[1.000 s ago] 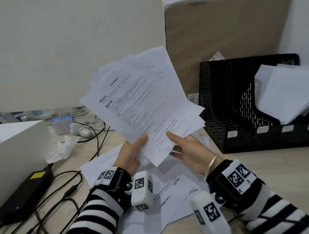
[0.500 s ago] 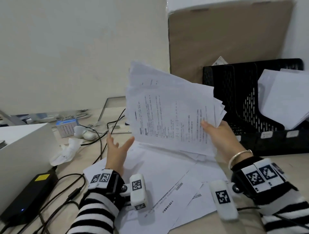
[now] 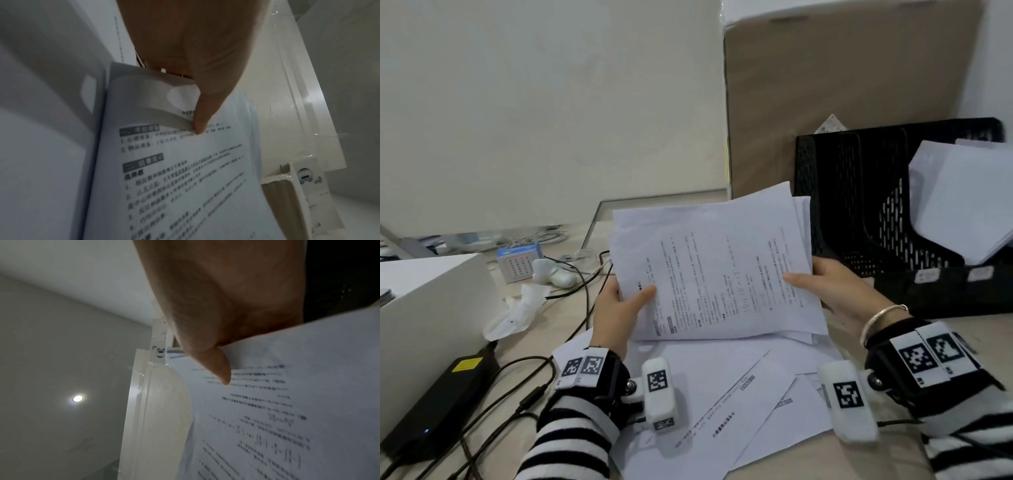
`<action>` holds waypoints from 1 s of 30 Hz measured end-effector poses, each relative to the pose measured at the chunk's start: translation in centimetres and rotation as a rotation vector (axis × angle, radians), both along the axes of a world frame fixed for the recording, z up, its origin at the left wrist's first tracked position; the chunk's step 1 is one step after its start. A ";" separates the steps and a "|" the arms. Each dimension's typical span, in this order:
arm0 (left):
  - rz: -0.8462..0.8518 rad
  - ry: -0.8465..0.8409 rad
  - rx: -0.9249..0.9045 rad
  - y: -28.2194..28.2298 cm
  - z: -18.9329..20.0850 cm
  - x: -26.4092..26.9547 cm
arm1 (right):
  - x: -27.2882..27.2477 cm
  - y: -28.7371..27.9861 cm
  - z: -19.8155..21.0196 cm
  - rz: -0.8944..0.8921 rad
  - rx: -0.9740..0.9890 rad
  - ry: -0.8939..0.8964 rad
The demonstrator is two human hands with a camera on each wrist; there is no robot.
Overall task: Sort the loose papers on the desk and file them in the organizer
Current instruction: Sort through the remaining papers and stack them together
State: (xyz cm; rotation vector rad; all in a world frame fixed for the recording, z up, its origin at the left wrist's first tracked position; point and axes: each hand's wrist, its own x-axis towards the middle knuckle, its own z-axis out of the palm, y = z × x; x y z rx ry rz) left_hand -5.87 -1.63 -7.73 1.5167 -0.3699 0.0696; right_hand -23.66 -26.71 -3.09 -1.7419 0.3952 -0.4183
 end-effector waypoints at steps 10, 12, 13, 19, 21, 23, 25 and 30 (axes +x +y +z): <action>-0.019 -0.055 -0.159 0.1 1.8 -0.8 | 1.0 1.0 -1.1 -0.119 0.138 -0.113; -0.073 -0.023 -0.114 0.2 1.5 -0.4 | 0.8 0.9 -1.4 -0.102 0.150 -0.058; -0.100 -0.010 -0.081 0.3 1.3 -0.2 | 0.7 0.9 -1.5 -0.097 0.156 -0.044; -0.162 0.098 0.003 0.4 0.3 0.1 | 0.8 1.0 -1.7 -0.015 0.173 0.003; -0.182 0.143 0.007 0.4 0.1 0.0 | 0.9 1.0 -1.9 0.017 0.169 0.014; -0.177 0.174 -0.017 0.4 0.1 -0.2 | 0.9 0.8 -2.1 0.038 0.176 0.007; -0.176 0.192 -0.044 0.3 0.5 -0.4 | 0.9 0.6 -2.4 0.056 0.169 0.002; -0.196 0.175 -0.050 0.7 0.7 -0.5 | 1.0 0.1 -2.6 -0.023 0.247 -0.025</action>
